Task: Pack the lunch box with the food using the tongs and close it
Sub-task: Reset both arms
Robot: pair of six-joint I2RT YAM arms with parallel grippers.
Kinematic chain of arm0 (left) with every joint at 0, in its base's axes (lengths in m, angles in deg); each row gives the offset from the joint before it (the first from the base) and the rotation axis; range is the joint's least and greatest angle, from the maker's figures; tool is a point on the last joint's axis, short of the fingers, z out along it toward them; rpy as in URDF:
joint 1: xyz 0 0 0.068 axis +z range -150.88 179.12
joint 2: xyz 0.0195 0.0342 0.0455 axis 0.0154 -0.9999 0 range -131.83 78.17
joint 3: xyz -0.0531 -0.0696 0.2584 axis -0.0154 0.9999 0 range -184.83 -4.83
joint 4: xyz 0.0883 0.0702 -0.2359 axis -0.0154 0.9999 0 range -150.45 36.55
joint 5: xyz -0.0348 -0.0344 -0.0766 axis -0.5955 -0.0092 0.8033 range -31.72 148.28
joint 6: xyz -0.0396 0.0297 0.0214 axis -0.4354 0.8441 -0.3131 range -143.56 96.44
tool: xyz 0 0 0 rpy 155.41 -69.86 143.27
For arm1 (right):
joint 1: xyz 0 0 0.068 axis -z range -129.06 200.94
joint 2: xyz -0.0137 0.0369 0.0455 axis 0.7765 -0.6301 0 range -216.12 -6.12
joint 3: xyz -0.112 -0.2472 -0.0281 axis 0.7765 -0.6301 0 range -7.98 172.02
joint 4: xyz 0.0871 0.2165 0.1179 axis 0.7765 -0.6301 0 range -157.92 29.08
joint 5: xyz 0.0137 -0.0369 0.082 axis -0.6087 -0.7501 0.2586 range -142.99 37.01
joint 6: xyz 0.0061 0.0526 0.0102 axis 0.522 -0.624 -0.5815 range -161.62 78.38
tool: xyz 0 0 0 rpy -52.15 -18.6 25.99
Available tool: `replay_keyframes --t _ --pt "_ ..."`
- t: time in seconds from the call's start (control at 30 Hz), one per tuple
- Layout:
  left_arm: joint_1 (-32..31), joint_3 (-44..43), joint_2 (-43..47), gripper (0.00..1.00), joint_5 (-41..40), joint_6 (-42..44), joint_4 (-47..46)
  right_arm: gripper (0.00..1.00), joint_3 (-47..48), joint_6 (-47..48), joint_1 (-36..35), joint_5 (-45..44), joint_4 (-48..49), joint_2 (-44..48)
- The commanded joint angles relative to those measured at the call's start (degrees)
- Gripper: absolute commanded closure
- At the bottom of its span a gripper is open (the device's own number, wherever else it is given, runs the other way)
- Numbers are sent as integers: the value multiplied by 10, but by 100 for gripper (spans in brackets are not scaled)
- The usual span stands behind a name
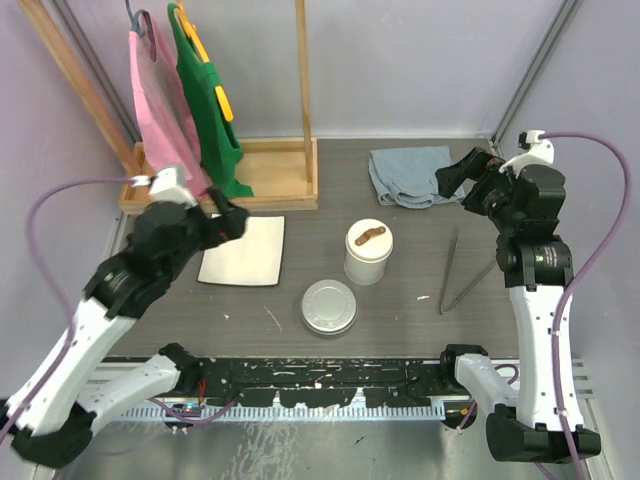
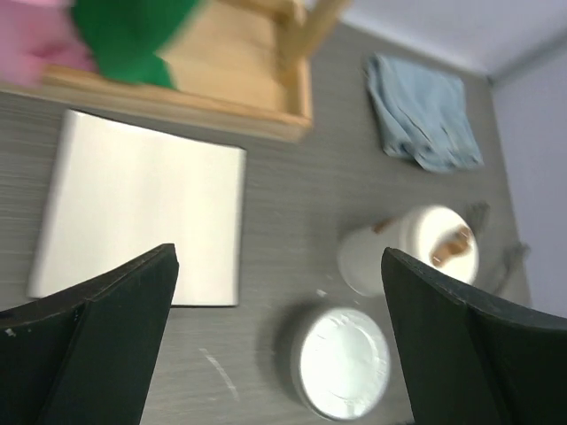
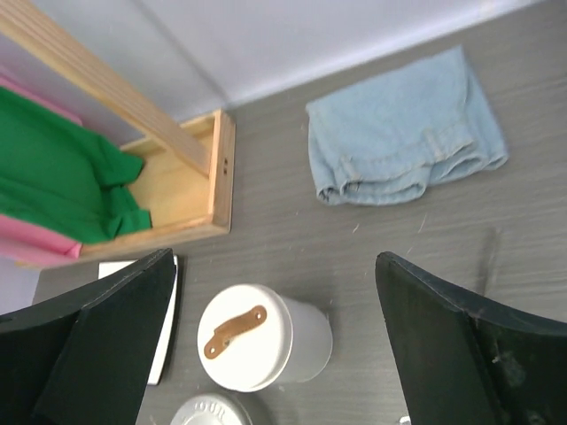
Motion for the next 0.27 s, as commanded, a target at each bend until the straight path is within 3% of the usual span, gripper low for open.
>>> replay_keyframes --t 0.0,0.13,0.23 --pt "5 -1 111 2 -235 73 116 0 62 37 1 -55 -11 7" --pt "6 -14 175 2 -307 119 166 0 81 46 -2 -54 -13 11" --pt "5 -30 186 2 -318 123 199 0 77 55 -2 -45 -7 16"
